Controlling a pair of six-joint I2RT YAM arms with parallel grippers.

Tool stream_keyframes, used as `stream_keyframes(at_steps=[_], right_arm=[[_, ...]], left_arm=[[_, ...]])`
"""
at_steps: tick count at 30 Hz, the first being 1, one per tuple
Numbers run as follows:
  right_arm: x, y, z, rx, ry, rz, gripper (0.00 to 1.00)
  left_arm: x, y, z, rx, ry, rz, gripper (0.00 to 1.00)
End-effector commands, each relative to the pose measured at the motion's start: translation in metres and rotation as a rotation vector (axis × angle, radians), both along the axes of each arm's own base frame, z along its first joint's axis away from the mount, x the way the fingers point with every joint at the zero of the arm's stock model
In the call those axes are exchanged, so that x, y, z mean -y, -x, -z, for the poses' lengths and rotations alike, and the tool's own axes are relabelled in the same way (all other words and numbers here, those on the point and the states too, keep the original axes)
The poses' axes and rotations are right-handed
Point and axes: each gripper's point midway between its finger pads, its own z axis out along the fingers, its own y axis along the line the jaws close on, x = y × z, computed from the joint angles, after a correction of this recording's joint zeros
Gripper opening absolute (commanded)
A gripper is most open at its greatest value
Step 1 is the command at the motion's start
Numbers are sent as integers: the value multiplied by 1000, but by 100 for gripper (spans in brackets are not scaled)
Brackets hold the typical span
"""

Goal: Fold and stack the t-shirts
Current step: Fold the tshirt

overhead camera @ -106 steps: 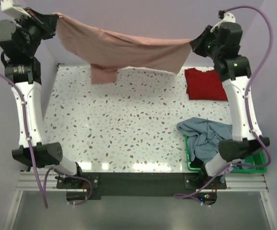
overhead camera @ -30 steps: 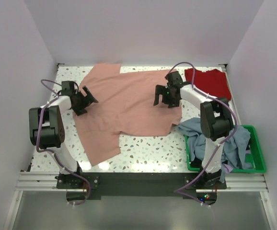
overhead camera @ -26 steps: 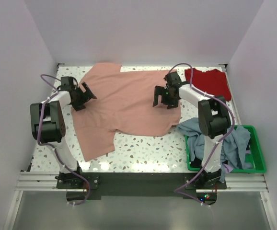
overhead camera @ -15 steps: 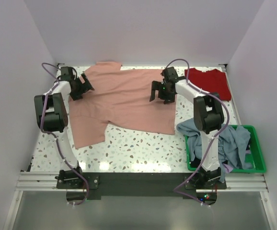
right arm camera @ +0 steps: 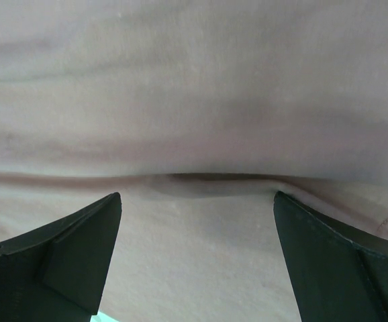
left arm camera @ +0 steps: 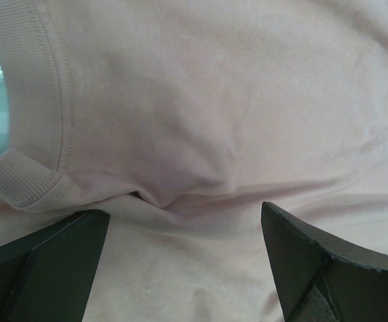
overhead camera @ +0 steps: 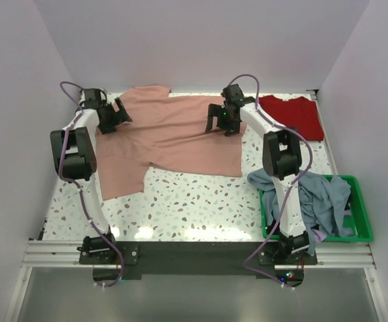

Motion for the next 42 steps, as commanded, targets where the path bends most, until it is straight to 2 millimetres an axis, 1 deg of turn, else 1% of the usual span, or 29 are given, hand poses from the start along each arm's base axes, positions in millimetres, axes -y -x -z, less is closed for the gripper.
stream_keyframes(at_steps=[1,2,3,5,7,8,10,11,12,14,15,16,17,18,19,20,21,22,23,24,25,26,27,28,29,30,32,35,42], right_arm=[[1,-6,-14,8,11,-6,99],[-1,-12,-27,36,-1,-7,99],[-3,-14,-39,58,-11,-17,99],[-4,-20,-62,102,-26,-20,99],[-6,-20,-88,147,-44,-25,99],[-7,-20,-96,163,-51,-28,99],[-6,-16,-121,198,-66,-30,99],[-5,-11,-121,190,-66,-30,99],[-4,-6,-126,188,-67,-29,99],[0,10,-131,175,-65,-30,99],[1,17,-132,169,-59,-37,99],[3,26,-129,151,-48,-43,99],[7,40,-130,137,-27,-45,99],[10,49,-126,123,-13,-49,99],[12,58,-125,114,-4,-52,98],[18,77,-117,80,13,-50,98],[21,86,-114,67,19,-48,98],[24,95,-109,53,26,-45,98],[33,113,-87,-6,59,-39,98],[39,123,-90,-2,67,-34,97],[43,131,-84,-15,80,-32,97],[52,150,-65,-68,109,-28,96],[57,157,-64,-65,121,-23,93],[59,161,-59,-62,122,-26,92],[64,176,-43,-102,137,-26,90],[68,180,-37,-112,148,-19,89],[74,191,-25,-135,171,-15,82],[84,193,-14,-143,223,-2,73],[82,183,-1,-140,211,30,58]], left_arm=[[3,-18,-33,129,4,86,100],[5,-20,-42,152,9,96,100],[9,-23,-66,208,12,116,100],[13,-23,-87,256,5,137,100],[14,-19,-123,324,-19,156,100],[13,-15,-148,368,-41,150,100],[10,-1,-158,364,-76,141,100],[7,7,-161,357,-97,128,100],[-2,24,-164,327,-140,84,100],[-13,47,-157,265,-198,35,100],[-23,73,-144,184,-241,-14,100],[-27,86,-136,145,-254,-32,100],[-28,102,-140,137,-271,-49,100],[-31,117,-131,92,-286,-74,100],[-28,140,-107,24,-266,-87,100],[-29,154,-111,29,-280,-116,100],[-27,175,-88,-32,-259,-144,100],[-26,186,-82,-49,-252,-165,100],[-24,197,-84,-41,-246,-188,100],[-24,217,-66,-98,-242,-211,100],[-22,225,-61,-108,-222,-243,100],[-22,232,-65,-87,-216,-265,100],[-23,245,-51,-115,-207,-290,100],[-23,251,-48,-117,-188,-324,100],[-25,256,-51,-95,-180,-353,100],[-26,266,-41,-114,-158,-375,100],[-25,270,-40,-94,-128,-398,100],[-23,277,-34,-107,-112,-409,100],[-32,286,-35,-126,-158,-419,100]])
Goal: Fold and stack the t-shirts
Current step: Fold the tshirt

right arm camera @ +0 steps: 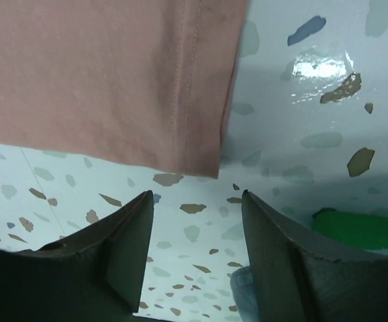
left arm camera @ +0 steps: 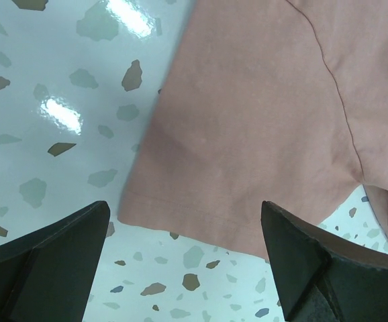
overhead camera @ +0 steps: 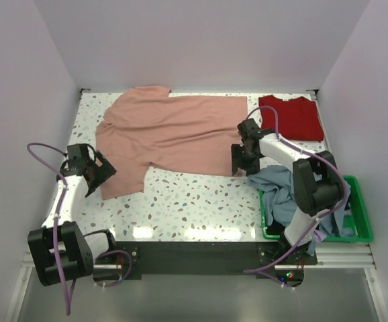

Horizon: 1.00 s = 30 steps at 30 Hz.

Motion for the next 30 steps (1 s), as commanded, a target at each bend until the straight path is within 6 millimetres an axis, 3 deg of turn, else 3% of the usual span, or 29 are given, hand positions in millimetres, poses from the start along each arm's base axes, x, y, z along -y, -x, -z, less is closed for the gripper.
stream_keyframes(at_steps=[1,12,17,22,23,30], right_arm=[[-1,-20,-3,72,-11,36,57],[9,-20,21,34,-19,78,35],[8,-16,31,12,-36,82,31],[7,-12,32,-8,-47,70,10],[6,-11,33,-15,-49,66,2],[5,-8,32,-39,-60,73,0]], left_arm=[[-12,0,-8,24,-42,-38,100],[-25,3,-2,14,-42,-75,99],[-29,5,2,10,-27,-94,96],[-31,7,4,6,-16,-120,93],[-30,9,6,3,-14,-126,92],[-26,16,16,-4,20,-195,79]])
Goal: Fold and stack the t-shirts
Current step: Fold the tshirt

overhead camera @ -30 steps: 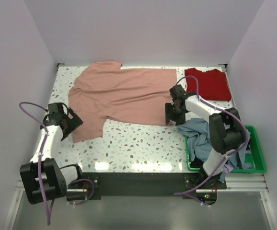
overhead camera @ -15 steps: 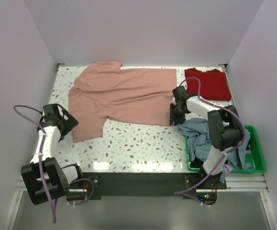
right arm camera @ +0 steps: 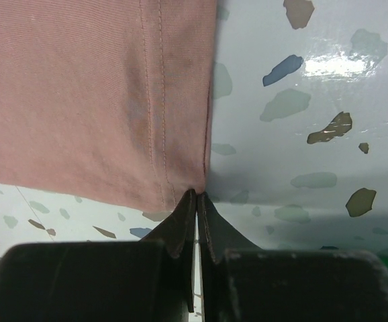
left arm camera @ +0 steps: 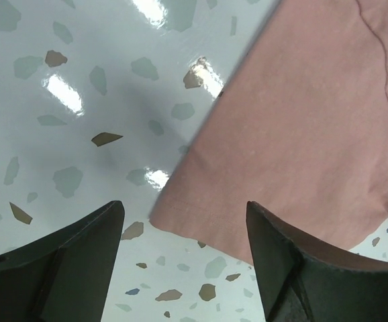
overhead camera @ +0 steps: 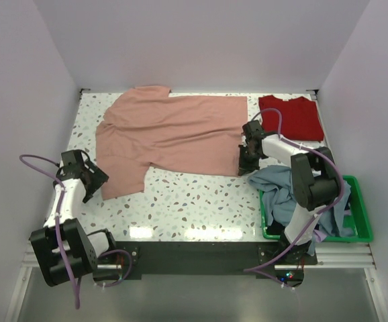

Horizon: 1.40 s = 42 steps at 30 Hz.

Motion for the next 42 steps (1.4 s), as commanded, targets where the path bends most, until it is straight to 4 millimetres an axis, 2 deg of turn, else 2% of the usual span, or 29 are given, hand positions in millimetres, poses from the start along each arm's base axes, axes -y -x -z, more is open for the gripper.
stream_keyframes(at_steps=[1,4,6,13,19,38,42], right_arm=[[1,4,8,-35,-2,4,0],[1,-1,2,-20,-12,9,0],[3,-2,0,-18,-15,12,0],[5,0,4,-26,-19,25,0],[5,-3,1,-18,-30,35,0],[2,-4,0,-21,-51,40,0],[2,-5,-1,-15,-53,41,0]], left_arm=[[-3,-1,2,26,8,-62,77],[-8,4,3,6,-11,-87,71],[-9,4,5,5,-18,-89,64],[-6,6,13,-28,-3,-75,47],[-5,11,25,-89,13,-72,43],[3,17,44,-174,17,-46,33],[6,18,51,-182,32,-29,22]])
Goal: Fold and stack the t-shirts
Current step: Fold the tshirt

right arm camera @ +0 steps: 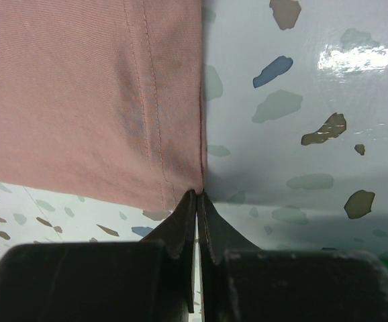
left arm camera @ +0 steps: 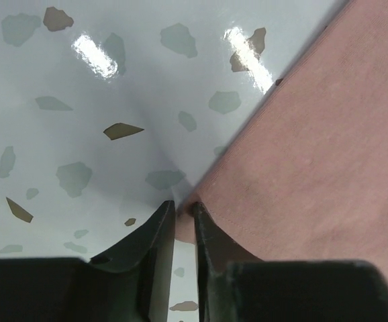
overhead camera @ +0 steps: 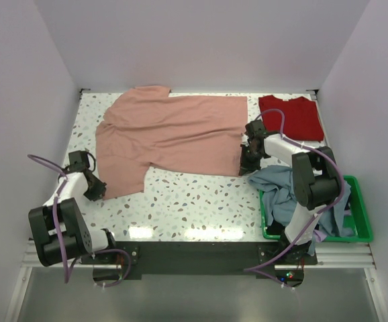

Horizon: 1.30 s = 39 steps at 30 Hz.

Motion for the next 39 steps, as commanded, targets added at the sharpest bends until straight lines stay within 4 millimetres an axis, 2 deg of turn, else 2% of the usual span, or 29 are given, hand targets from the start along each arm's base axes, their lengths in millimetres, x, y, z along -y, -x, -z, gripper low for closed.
stream_keyframes(at_steps=[1,2,5,11,14,18,22,26,29,33,39], right_arm=[[-2,-4,-1,6,-10,6,0],[-1,-4,-2,4,-9,6,0],[-1,-2,-3,-1,-12,-1,0],[-2,3,-6,-23,-18,-13,0],[-1,5,-11,-28,-13,-19,0],[-2,7,-23,-33,-22,-20,0],[-2,11,-39,-32,-24,-23,0],[0,25,-55,-66,-20,-44,0],[3,37,-62,-98,-8,-60,0],[9,59,-68,-142,24,-66,0],[10,89,-72,-215,45,-92,0]], left_arm=[[3,0,12,-10,16,8,18],[4,-1,13,-11,17,16,10],[3,-3,17,-9,15,34,0],[3,-13,15,19,15,89,0],[2,-24,1,65,12,118,0],[2,-40,-33,137,8,165,0],[8,-43,-56,176,41,208,0],[14,-42,-76,206,64,208,0],[14,-40,-95,250,49,197,0],[13,-23,-120,286,9,168,0],[15,8,-134,265,-35,145,0]])
